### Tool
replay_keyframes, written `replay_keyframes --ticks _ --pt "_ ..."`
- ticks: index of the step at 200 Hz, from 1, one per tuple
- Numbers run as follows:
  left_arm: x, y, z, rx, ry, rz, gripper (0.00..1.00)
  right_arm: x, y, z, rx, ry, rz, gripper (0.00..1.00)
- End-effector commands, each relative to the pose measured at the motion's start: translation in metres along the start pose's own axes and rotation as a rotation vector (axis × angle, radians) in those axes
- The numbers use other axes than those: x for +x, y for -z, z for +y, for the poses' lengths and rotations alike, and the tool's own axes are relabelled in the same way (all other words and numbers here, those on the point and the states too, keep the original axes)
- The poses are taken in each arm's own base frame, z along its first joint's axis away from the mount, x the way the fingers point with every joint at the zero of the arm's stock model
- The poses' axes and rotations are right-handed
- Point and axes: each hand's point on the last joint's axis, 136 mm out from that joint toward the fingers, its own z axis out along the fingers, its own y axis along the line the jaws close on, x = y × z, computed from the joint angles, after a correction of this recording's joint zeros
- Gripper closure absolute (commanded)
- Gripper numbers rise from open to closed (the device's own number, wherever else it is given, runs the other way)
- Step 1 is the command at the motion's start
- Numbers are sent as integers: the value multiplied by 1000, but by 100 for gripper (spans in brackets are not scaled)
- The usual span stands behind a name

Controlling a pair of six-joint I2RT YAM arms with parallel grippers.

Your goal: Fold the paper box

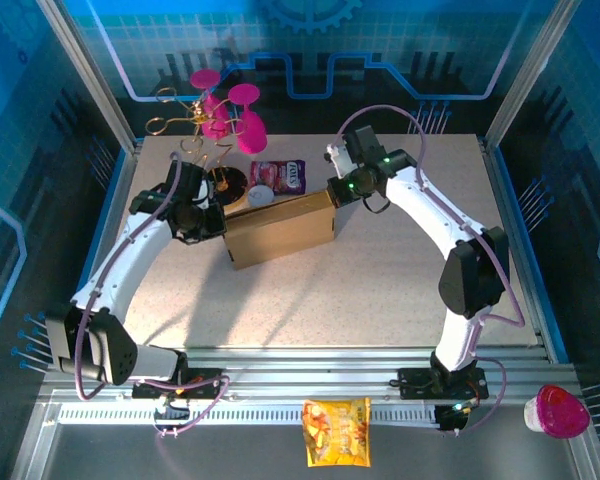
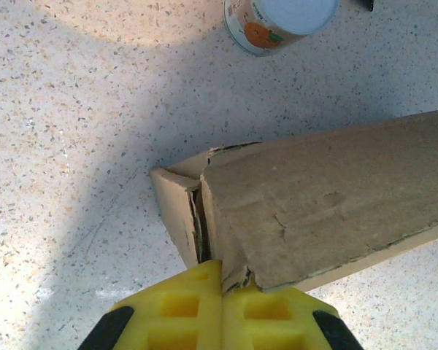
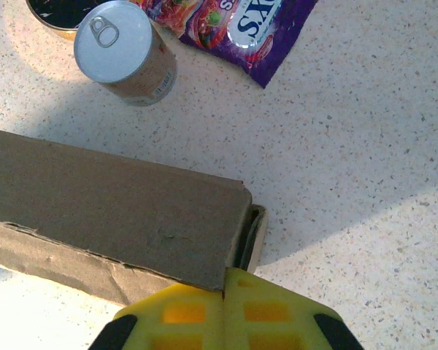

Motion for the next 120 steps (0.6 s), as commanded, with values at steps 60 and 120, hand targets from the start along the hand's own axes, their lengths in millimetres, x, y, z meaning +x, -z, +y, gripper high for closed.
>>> replay_keyframes --ticks 60,120 --pt "9 39 -10 63 244 -29 60 22 -3 0 14 41 23 100" --pt "12 65 -2 128 952 -117 36 22 -2 2 8 42 20 100"
